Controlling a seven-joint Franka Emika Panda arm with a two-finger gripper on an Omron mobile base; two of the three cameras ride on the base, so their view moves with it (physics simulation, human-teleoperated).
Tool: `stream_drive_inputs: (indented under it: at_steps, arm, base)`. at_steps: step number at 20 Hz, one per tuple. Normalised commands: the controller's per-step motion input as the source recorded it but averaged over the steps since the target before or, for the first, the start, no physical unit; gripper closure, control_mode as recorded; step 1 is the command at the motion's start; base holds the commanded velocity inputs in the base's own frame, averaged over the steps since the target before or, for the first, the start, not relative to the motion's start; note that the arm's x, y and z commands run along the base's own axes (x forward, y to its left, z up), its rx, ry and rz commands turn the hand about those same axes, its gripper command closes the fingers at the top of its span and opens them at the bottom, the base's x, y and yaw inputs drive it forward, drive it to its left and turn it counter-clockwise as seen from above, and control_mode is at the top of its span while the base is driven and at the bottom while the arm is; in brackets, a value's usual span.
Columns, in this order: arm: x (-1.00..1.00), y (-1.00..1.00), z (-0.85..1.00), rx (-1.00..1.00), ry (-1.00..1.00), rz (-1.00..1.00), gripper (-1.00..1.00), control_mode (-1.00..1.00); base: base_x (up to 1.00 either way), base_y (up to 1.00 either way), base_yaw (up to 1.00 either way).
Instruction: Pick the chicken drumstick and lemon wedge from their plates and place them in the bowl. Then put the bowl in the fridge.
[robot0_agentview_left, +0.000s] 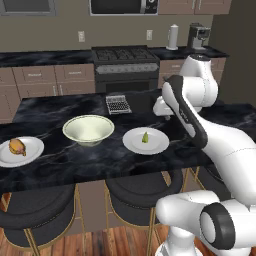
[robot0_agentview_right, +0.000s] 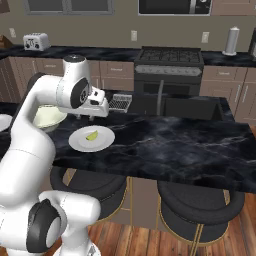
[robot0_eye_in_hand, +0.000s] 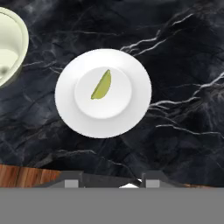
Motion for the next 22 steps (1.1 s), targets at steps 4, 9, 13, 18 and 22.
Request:
stream_drive_inputs:
  at_steps: [4,9,13,18,22]
  arm:
    - [-0.01,0.00,-0.01,0.00,0.00,0.00,-1.00,-1.00]
    - [0.07,0.13,-0.17,0.00,-0.03,-0.16,-1.00,-1.00]
    - [0.25,0.27,-0.26,0.00,-0.02,-0.35,-1.00,-1.00]
    - [0.36,0.21,-0.20,0.01,0.00,-0.34,-1.00,-1.00]
    - [0.44,0.07,-0.19,0.02,0.08,-0.19,-1.00,-1.00]
  base:
    - [0.00,0.00,0.00]
    - [0.00,0.00,0.00]
    - [0.00,0.00,0.00]
    - [0.00,0.00,0.00]
    - [0.00,0.00,0.00]
